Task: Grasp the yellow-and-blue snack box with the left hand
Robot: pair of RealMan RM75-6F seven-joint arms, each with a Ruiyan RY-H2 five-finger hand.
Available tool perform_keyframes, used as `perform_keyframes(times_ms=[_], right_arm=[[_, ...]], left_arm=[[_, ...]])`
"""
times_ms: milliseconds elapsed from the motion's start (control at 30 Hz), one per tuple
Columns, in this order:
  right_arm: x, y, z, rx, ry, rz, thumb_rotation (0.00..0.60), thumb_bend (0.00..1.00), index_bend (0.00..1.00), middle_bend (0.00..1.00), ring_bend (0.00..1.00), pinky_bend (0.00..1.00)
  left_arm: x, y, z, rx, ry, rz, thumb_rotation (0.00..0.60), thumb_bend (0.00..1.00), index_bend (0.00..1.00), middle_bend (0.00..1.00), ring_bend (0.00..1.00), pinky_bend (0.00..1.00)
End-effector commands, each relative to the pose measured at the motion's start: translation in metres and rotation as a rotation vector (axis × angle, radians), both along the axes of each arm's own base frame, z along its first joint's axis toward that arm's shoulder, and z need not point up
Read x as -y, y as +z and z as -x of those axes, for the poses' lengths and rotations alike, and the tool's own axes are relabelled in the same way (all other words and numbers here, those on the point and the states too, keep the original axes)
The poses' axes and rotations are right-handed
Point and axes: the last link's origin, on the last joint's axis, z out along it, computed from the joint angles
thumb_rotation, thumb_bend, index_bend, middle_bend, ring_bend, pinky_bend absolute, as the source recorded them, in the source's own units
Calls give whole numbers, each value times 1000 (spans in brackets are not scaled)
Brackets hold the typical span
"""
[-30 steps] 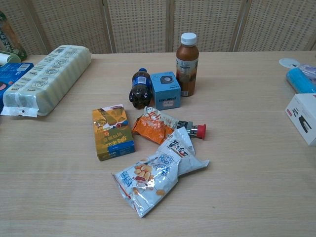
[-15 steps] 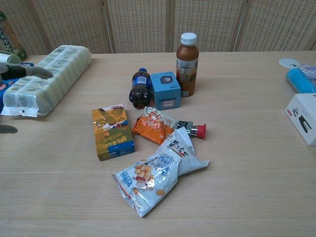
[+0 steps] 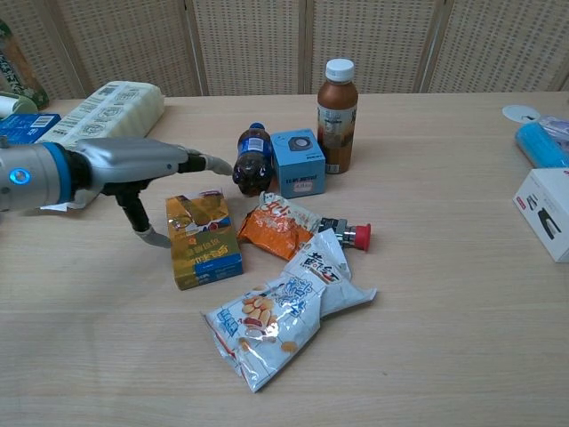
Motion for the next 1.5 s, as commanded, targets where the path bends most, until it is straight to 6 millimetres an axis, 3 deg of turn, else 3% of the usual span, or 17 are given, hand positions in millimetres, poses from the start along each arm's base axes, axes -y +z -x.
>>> perform_keyframes(times_ms=[33, 267, 767, 1000, 1200, 1500], right_arm=[[-2, 3, 2, -2, -10, 10, 498, 170, 0, 0, 0, 0], [-8, 7, 5, -6, -32, 25, 499, 169, 0, 0, 0, 0], [-5, 1, 0, -3, -32, 16, 502, 171, 0, 0, 0, 0], [-7, 2, -1, -5, -42, 23, 503, 169, 0, 0, 0, 0], [-7, 0, -4, 0, -39, 16, 505, 170, 0, 0, 0, 0], [-8, -8, -3, 38, -38, -1, 508, 169, 0, 0, 0, 0]], left_arm=[[-4, -17, -11, -23, -37, 36, 600, 231, 0, 0, 0, 0], [-11, -29, -12, -45, -36, 54, 600, 231, 0, 0, 0, 0], [-14, -23, 7, -58, 10, 54, 600, 231, 0, 0, 0, 0], [-19, -8, 2, -16, 10, 31, 600, 232, 0, 0, 0, 0], [-11, 9, 14, -27, 9, 27, 600, 230, 0, 0, 0, 0], [1, 8, 31, -52, 7, 9, 600, 230, 0, 0, 0, 0]])
